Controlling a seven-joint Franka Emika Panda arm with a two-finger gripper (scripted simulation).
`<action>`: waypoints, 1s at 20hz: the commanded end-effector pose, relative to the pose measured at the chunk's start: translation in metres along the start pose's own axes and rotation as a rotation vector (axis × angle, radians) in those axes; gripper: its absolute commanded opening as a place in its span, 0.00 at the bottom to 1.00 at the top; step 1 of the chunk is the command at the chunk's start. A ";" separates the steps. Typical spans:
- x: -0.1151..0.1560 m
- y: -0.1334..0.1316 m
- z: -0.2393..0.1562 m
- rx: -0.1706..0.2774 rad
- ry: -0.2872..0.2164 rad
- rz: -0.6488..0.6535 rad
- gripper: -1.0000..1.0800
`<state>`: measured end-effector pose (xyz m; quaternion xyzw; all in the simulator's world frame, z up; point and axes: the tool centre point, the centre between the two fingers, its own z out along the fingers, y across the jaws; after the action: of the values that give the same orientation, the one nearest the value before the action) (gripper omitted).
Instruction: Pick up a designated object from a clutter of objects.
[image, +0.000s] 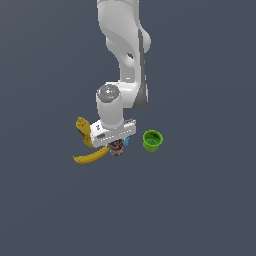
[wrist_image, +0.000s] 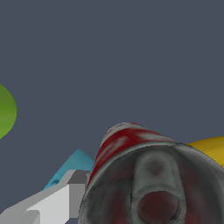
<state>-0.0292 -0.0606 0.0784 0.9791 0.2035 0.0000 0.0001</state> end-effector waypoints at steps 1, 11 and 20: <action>0.000 0.000 0.001 0.000 0.000 -0.001 0.00; 0.000 -0.001 -0.001 0.000 0.001 0.000 0.00; 0.006 -0.023 -0.028 -0.001 0.000 0.000 0.00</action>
<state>-0.0330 -0.0430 0.0978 0.9791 0.2032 -0.0017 -0.0001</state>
